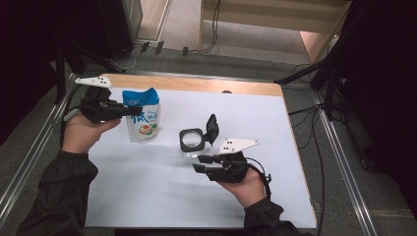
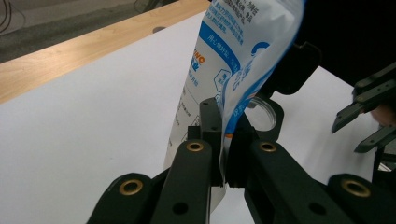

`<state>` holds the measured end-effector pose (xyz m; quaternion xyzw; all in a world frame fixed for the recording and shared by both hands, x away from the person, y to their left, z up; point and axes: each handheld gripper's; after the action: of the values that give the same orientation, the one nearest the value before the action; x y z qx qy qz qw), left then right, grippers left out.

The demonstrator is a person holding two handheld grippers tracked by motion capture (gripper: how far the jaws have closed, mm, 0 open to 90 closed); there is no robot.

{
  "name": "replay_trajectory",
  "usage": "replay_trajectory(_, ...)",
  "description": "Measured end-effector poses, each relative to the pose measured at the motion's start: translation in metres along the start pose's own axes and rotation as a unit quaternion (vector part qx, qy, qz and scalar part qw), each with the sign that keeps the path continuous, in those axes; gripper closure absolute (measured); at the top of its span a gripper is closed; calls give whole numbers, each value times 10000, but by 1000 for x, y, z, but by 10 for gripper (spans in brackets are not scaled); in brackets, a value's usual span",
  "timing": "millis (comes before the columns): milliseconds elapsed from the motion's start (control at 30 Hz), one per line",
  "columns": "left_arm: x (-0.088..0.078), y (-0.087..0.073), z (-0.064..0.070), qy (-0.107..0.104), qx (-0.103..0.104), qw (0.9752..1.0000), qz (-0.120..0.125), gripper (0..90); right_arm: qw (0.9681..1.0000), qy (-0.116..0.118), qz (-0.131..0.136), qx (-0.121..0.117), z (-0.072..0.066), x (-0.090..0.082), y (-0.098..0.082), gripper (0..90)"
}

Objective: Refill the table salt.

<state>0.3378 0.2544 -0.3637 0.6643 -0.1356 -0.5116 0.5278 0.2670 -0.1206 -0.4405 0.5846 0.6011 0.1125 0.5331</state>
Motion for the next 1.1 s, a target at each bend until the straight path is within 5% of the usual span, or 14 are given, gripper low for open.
replay_trajectory(467, -21, 2, 20, 24, -206, 9998, 31, 900, 9996, 7, -163, -247, -14, 62, 15, 627)
replay_trajectory(800, -31, 4, 38, -89, -200, 9997, 52, 900, 9996, 40, -232, -144, -17, 107, 24, 603)
replay_trajectory(1100, -37, 8, 53, -229, -233, 9995, 46, 900, 9992, -276, -156, -234, -22, 138, 28, 533)
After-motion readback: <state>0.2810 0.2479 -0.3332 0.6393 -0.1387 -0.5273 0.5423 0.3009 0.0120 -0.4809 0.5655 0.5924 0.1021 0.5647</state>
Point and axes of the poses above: each handheld gripper's, and its own axes: x roughly forward along the jaws, y roughly out of its top, z roughly to its right, and after that the axes turned 12 degrees about x, right-handed
